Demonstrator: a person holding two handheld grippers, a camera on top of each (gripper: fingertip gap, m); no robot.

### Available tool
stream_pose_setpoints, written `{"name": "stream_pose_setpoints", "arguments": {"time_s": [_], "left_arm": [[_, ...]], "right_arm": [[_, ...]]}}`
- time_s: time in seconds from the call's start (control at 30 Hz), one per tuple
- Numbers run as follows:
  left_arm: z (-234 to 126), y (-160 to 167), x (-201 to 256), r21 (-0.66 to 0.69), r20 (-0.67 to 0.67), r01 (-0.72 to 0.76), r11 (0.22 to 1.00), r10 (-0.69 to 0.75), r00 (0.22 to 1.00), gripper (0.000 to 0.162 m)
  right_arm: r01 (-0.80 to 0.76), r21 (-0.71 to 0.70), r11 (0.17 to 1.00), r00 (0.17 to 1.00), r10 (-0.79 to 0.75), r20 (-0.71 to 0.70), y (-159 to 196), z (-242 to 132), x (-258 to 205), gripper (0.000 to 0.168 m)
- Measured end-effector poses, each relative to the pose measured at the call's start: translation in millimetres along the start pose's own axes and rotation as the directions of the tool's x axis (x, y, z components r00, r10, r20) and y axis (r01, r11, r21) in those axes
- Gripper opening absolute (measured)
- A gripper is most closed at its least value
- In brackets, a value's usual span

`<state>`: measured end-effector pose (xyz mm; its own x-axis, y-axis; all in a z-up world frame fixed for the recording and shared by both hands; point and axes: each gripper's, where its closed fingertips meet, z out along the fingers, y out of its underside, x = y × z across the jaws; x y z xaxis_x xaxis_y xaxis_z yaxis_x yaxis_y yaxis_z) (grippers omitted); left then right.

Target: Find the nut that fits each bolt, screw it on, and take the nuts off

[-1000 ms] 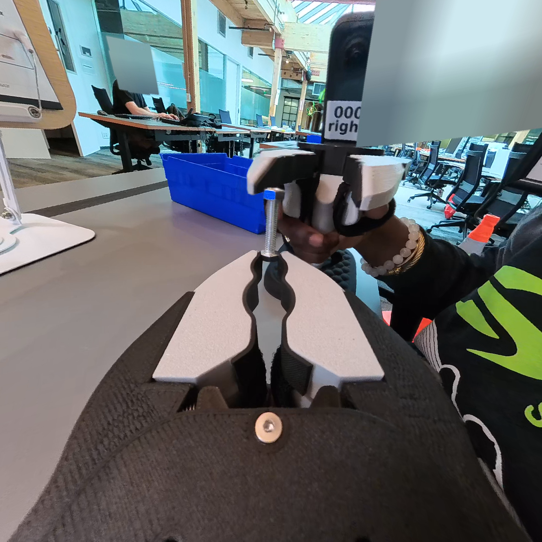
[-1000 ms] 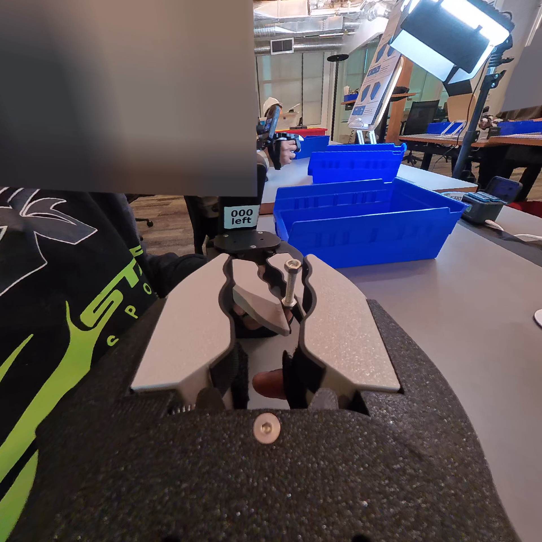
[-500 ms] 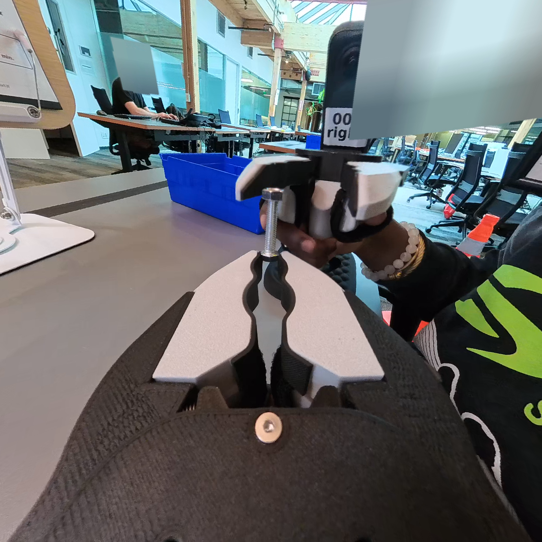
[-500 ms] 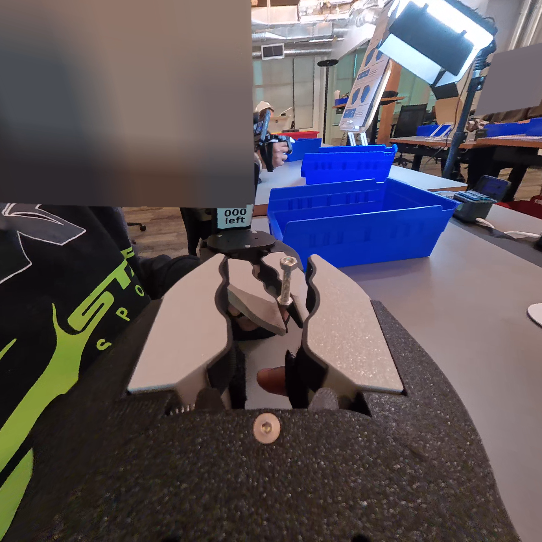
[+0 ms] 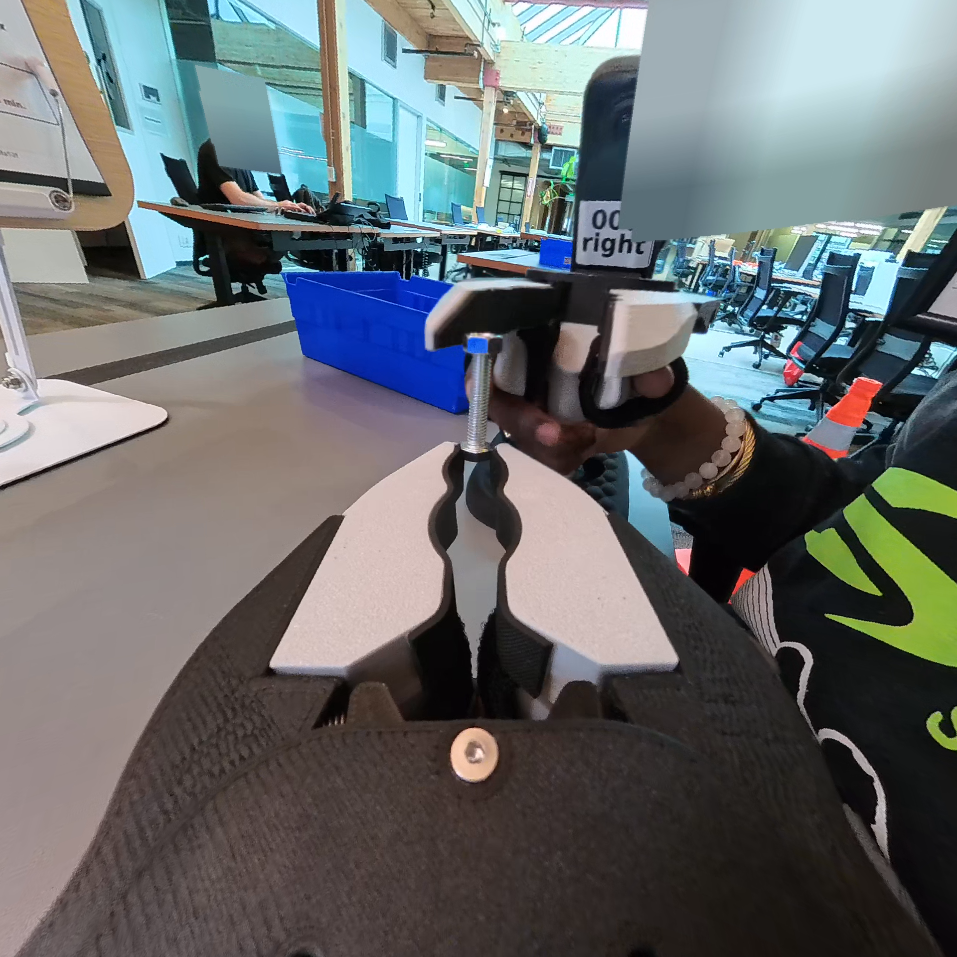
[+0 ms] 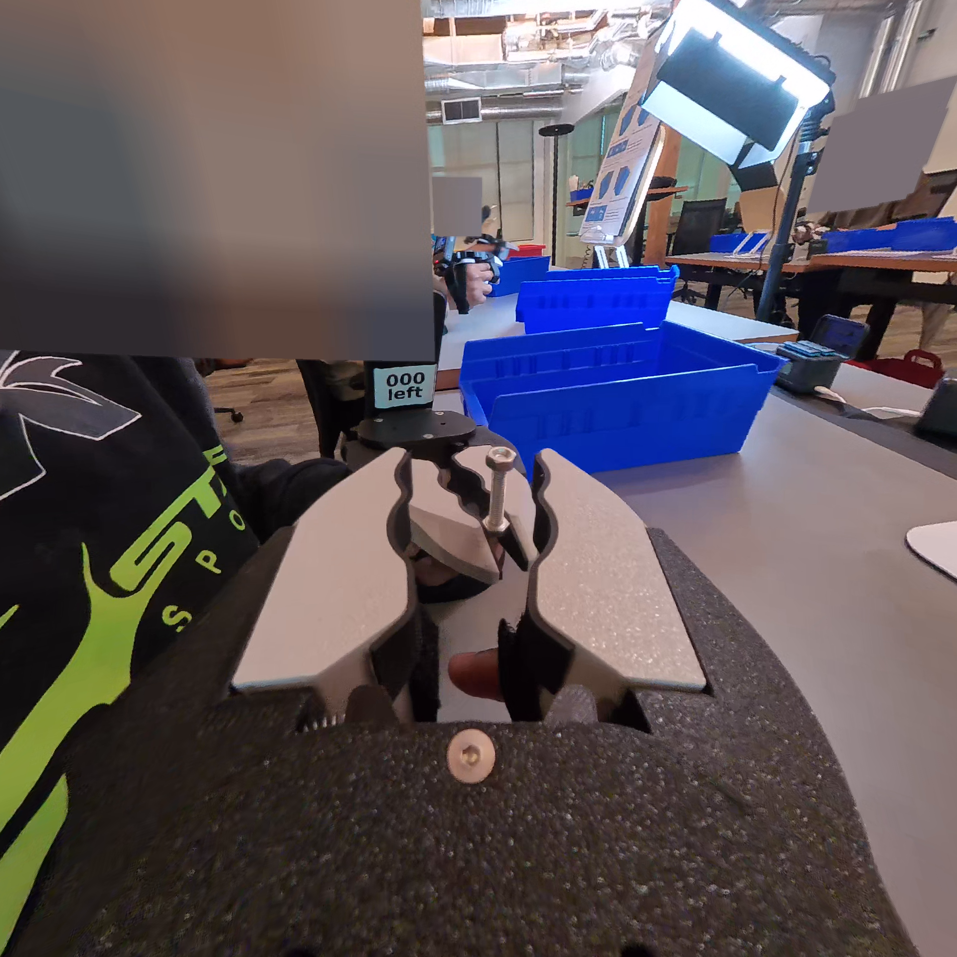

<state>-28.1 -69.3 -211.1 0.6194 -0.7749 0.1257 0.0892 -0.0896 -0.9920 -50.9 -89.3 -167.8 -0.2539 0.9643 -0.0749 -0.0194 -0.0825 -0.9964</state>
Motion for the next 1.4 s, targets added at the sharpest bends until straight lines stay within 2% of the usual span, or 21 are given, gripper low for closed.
{"name": "stream_pose_setpoints", "arguments": {"time_s": [0.2,0.27,0.33,0.43,0.57,0.67,0.8,0.87,0.93,0.97,1.07,1.2,1.33,1.4], "left_arm": [[-2,-2,-8,0.020,0.043,0.021,1.000,-0.022,0.999,0.010],[-3,-3,-10,0.023,0.050,0.033,0.999,-0.034,0.998,0.010],[-2,-3,-9,0.022,0.044,0.028,0.999,-0.029,0.999,0.010],[-2,-2,-6,0.017,0.033,0.019,1.000,-0.019,0.999,0.010],[-1,-1,-3,0.010,0.013,0.012,1.000,-0.012,1.000,0.010],[-1,-1,-3,0.008,0.012,0.012,1.000,-0.012,1.000,0.010],[-2,-2,-7,0.018,0.029,0.026,0.999,-0.026,0.999,0.010],[-2,-2,-7,0.022,0.031,0.031,0.999,-0.032,0.999,0.010],[-2,-2,-7,0.021,0.026,0.029,0.999,-0.030,0.999,0.010],[-2,-2,-6,0.018,0.024,0.026,1.000,-0.026,0.999,0.010],[-2,-1,-5,0.014,0.018,0.021,1.000,-0.021,1.000,0.010],[-1,0,-4,0.008,0.012,0.020,1.000,-0.020,1.000,0.010],[-2,-2,-6,0.019,0.017,0.033,0.999,-0.033,0.999,0.010],[-2,-2,-6,0.020,0.021,0.035,0.999,-0.036,0.999,0.010]], "right_arm": [[0.015,-0.018,1.000,1.000,-0.016,-0.016,-1,-2,-1,0.038],[0.011,0.002,1.000,1.000,-0.011,0.003,-3,-8,-5,0.027],[0.007,0.019,1.000,1.000,-0.007,-0.015,-5,-11,-2,0.026],[0.012,0.032,0.999,0.999,-0.011,-0.050,-6,-8,6,0.033],[0.009,0.024,1.000,1.000,-0.008,-0.028,-4,4,4,0.044],[0.019,0.011,1.000,1.000,-0.019,-0.011,-2,7,0,0.045],[0.023,0.008,1.000,0.999,-0.023,-0.027,-2,-2,0,0.039],[0.017,0.027,0.999,1.000,-0.017,-0.010,-5,-9,-3,0.024],[0.011,0.046,0.999,1.000,-0.010,-0.022,-7,-12,-1,0.023],[0.012,0.050,0.999,0.999,-0.010,-0.037,-7,-11,2,0.024],[0.013,0.048,0.999,0.999,-0.011,-0.049,-6,-3,6,0.041],[0.025,0.014,1.000,0.999,-0.025,-0.027,0,8,3,0.047],[0.033,0.010,0.999,0.999,-0.033,-0.030,-2,-1,1,0.038],[0.028,0.016,0.999,1.000,-0.028,-0.015,-3,-9,-2,0.021]]}}
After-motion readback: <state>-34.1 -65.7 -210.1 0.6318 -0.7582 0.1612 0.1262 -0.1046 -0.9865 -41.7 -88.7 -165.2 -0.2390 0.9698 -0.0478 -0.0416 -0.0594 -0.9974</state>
